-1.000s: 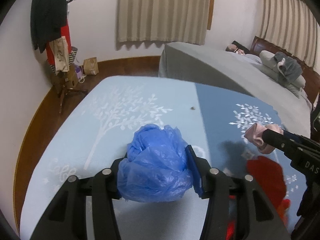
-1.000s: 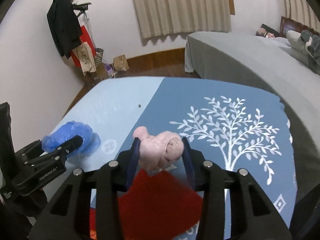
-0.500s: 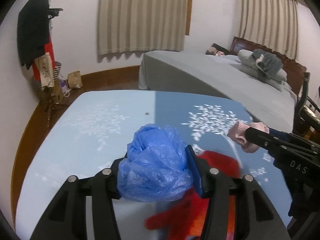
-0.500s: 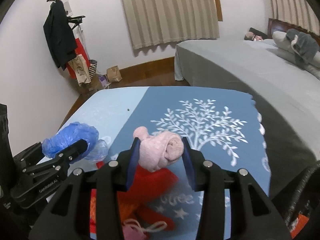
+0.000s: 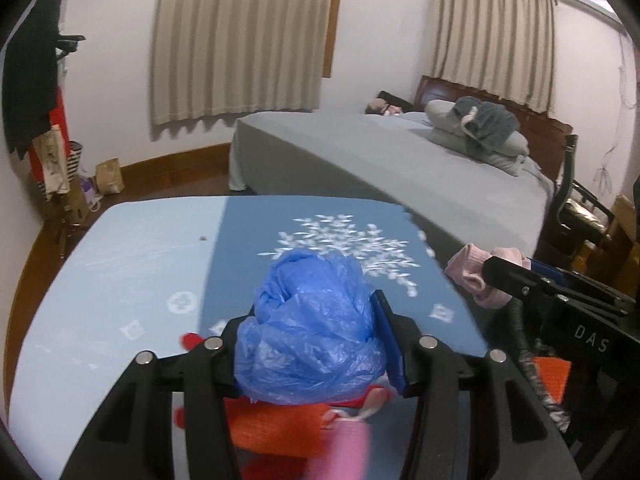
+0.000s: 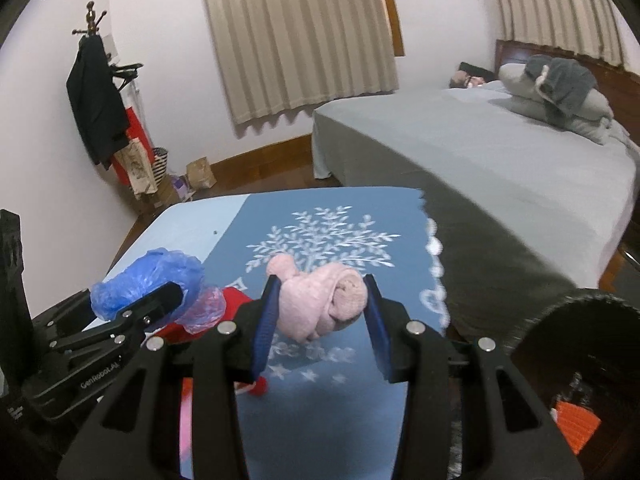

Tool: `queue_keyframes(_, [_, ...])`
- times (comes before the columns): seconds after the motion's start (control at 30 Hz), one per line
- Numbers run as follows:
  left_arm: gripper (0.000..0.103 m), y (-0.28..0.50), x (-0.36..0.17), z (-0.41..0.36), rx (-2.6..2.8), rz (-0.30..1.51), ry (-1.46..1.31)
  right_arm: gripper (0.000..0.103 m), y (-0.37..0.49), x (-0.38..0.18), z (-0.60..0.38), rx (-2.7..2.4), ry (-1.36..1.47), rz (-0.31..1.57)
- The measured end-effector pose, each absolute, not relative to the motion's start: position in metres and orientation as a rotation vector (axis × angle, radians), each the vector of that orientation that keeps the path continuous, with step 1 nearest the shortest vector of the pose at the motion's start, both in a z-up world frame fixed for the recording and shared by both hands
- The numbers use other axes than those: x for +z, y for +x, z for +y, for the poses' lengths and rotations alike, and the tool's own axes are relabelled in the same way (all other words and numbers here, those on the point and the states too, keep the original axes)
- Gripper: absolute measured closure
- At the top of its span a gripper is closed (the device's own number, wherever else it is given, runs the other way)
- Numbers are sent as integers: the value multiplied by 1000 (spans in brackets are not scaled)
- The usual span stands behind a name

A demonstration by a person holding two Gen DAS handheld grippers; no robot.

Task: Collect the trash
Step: 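Carry the blue bag and pink mask over the bin with both grippers, then open both grippers to drop the bag and mask into the bin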

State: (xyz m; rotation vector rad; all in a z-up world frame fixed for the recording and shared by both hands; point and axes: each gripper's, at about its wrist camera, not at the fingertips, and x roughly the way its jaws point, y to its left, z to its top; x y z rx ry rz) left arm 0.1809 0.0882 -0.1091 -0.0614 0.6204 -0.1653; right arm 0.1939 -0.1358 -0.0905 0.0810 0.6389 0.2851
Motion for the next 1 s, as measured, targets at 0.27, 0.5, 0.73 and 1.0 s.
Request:
queue_keyframes(0.27, [52,167,-101,29,-262,601,-35,63,162,-81,-185,210,93,602])
queue_keyframes(0.5, [52,160,-96,-14,-346,592,-9,63,142,-79,-230,127,116,582])
queue_keyframes(0.73, [52,152,-93,-52,-425,592,10,63,120,-81,-274,41,136,573])
queue_keyframes(1.0, [52,142,-95,-98,-511,594,44,63,98,-84,-319,-44,160,570])
